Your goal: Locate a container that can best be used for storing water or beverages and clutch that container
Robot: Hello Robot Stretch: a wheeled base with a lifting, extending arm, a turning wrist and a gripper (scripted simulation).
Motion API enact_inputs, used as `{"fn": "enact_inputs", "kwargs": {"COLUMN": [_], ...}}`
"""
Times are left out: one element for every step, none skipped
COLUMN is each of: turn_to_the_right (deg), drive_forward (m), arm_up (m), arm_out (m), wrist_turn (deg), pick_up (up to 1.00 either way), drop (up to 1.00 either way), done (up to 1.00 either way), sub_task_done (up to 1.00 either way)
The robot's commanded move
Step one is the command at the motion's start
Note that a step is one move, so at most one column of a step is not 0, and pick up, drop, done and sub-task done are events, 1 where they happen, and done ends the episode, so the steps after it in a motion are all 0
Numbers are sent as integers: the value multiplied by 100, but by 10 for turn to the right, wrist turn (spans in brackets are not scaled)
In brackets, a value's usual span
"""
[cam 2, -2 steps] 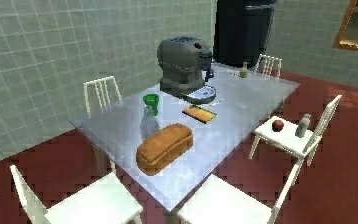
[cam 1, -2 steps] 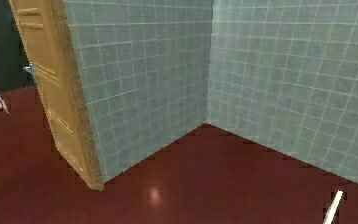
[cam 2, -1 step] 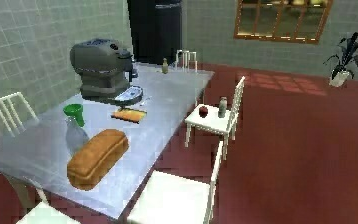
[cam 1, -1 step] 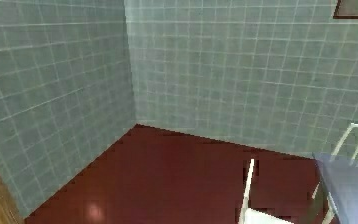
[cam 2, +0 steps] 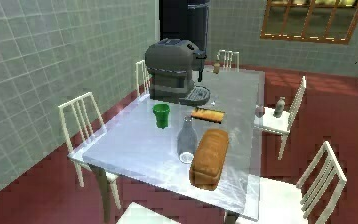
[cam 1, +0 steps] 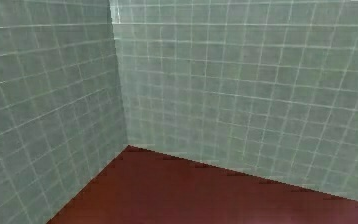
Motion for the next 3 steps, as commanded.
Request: {"fn": "enact_inputs", "kwargs": {"turn_to_the_right": [180,30,-450], "drive_forward": [0,0,0], "arm_up": [0,0,0], "arm_out": [0,0,0], "wrist_turn": [0,0,0], "pick_up": [0,0,0], "drop": [0,0,0], "done": [0,0,0], "sub_task_done": [0,0,0]}}
